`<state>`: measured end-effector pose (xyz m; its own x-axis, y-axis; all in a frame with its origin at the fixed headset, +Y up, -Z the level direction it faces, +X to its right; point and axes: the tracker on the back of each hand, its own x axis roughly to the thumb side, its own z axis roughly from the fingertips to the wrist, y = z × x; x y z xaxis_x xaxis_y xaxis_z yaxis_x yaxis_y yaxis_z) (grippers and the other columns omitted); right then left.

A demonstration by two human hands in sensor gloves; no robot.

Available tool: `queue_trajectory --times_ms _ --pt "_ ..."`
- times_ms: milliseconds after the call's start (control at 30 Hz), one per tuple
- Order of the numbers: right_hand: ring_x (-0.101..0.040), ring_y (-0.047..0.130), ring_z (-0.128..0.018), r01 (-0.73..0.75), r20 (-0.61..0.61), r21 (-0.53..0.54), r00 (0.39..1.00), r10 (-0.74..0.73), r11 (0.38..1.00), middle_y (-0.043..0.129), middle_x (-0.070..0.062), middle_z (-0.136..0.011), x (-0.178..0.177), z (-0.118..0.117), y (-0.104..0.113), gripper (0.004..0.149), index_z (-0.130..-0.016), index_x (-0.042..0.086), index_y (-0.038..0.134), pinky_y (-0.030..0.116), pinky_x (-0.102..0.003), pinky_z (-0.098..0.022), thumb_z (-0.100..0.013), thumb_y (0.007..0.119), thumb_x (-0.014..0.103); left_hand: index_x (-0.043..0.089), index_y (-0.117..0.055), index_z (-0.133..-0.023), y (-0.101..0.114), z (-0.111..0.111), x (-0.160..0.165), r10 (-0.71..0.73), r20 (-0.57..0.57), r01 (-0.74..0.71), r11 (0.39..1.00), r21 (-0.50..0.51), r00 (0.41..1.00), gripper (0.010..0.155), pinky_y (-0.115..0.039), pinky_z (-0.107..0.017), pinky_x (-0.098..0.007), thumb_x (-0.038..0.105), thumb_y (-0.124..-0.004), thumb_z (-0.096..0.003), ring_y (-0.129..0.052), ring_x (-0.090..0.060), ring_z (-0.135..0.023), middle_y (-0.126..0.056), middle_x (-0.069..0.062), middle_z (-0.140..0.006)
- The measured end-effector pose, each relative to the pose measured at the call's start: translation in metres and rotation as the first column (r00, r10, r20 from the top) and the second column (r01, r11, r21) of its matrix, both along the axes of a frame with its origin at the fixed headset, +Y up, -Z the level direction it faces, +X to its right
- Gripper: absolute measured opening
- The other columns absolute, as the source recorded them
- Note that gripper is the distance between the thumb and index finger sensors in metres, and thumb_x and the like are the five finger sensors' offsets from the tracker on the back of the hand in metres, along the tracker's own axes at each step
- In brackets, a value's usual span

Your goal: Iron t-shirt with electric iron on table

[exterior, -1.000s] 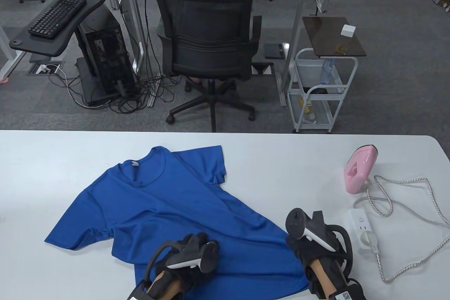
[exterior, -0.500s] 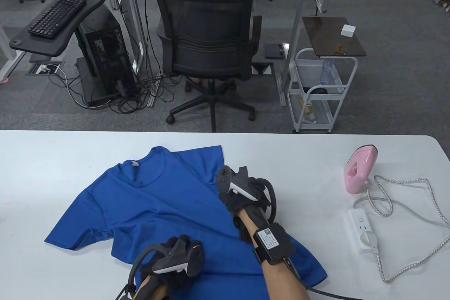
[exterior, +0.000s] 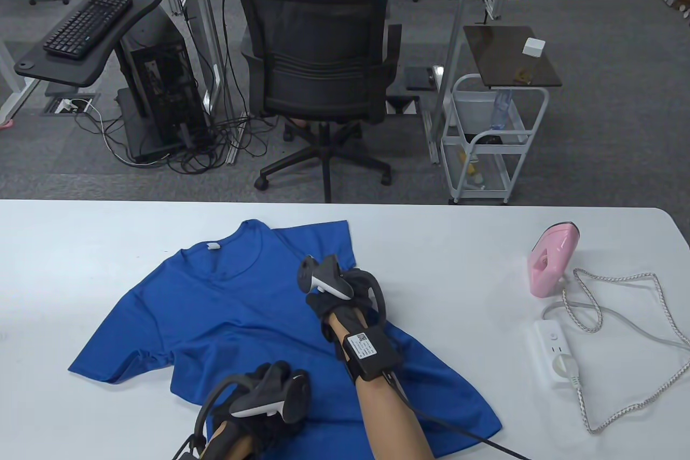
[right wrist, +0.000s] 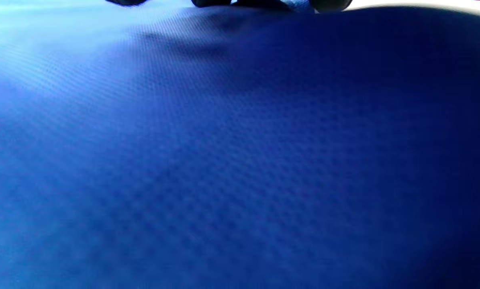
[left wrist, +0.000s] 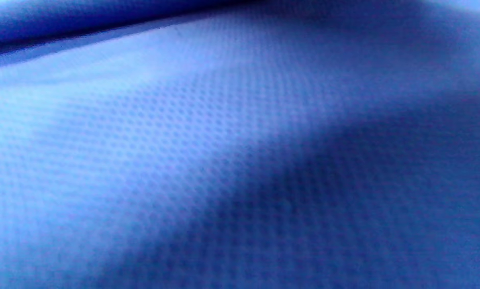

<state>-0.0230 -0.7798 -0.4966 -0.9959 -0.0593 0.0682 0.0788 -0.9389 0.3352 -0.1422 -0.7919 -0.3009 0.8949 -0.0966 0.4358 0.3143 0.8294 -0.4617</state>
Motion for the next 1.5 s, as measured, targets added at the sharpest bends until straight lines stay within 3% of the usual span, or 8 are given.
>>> queue_trajectory --times_ms 400,800,1033,1167,1333,1500 --pt "-0.051 0.054 -0.100 -0.064 0.268 -0.046 0.961 0.074 0.997 0.037 -0.008 -0.117 0.099 -0.015 -0.002 0.072 -0.109 0.025 0.041 0.051 -0.071 -0.067 -0.045 0.059 0.051 0.027 -0.016 -0.111 -0.003 -0.005 -0.002 0.082 0.020 -0.081 0.996 -0.021 0.996 0.083 -0.037 -0.077 -0.061 0.057 -0.058 -0.0463 -0.027 -0.043 -0.109 -0.015 -0.011 -0.117" --pt "-0.051 0.054 -0.100 -0.066 0.418 -0.128 0.901 0.114 0.990 0.037 -0.007 -0.117 0.172 -0.021 0.001 0.069 -0.109 0.026 0.041 0.051 -0.071 -0.067 -0.046 0.061 0.049 0.032 -0.020 -0.112 -0.004 -0.008 0.019 0.131 0.107 -0.130 0.991 -0.013 0.986 0.080 -0.034 -0.078 -0.061 0.054 -0.061 -0.0468 -0.026 -0.038 -0.112 -0.017 -0.003 -0.120" --pt "-0.051 0.053 -0.100 -0.090 0.487 -0.169 0.858 0.162 0.982 0.026 -0.006 -0.117 0.215 -0.020 -0.005 0.071 -0.108 0.028 0.030 0.052 -0.070 -0.067 -0.046 0.060 0.046 0.030 -0.019 -0.112 -0.001 -0.001 0.037 0.090 0.145 -0.092 0.996 0.008 0.985 0.084 -0.037 -0.078 -0.061 0.057 -0.062 -0.0459 -0.030 -0.041 -0.112 -0.020 -0.008 -0.120" --pt "-0.051 0.052 -0.100 -0.061 0.421 -0.099 0.902 0.097 0.993 0.030 -0.008 -0.117 0.212 -0.013 0.010 0.072 -0.109 0.027 0.036 0.052 -0.070 -0.067 -0.045 0.063 0.047 0.028 -0.017 -0.112 -0.002 0.006 0.044 0.088 0.161 -0.087 0.996 -0.018 0.983 0.086 -0.037 -0.077 -0.062 0.058 -0.062 -0.0451 -0.028 -0.043 -0.111 -0.017 -0.010 -0.120" --pt "-0.051 0.052 -0.100 -0.023 0.240 -0.054 0.970 0.036 0.998 0.034 -0.009 -0.117 0.203 0.025 0.037 0.073 -0.109 0.027 0.039 0.052 -0.070 -0.067 -0.045 0.069 0.045 0.028 -0.014 -0.112 0.001 0.013 0.044 0.080 0.199 -0.070 0.996 -0.056 0.977 0.094 -0.037 -0.077 -0.062 0.063 -0.065 -0.0418 -0.026 -0.044 -0.111 -0.015 -0.011 -0.119" --pt "-0.051 0.050 -0.101 -0.113 0.103 -0.108 0.987 0.124 0.988 0.032 -0.009 -0.117 0.208 0.069 0.016 0.076 -0.109 0.028 0.038 0.052 -0.069 -0.068 -0.044 0.074 0.044 0.026 -0.021 -0.113 0.003 -0.001 0.021 0.015 0.036 -0.017 0.997 0.070 0.999 0.089 -0.043 -0.076 -0.062 0.061 -0.062 -0.0431 -0.037 -0.045 -0.110 -0.024 -0.013 -0.120"
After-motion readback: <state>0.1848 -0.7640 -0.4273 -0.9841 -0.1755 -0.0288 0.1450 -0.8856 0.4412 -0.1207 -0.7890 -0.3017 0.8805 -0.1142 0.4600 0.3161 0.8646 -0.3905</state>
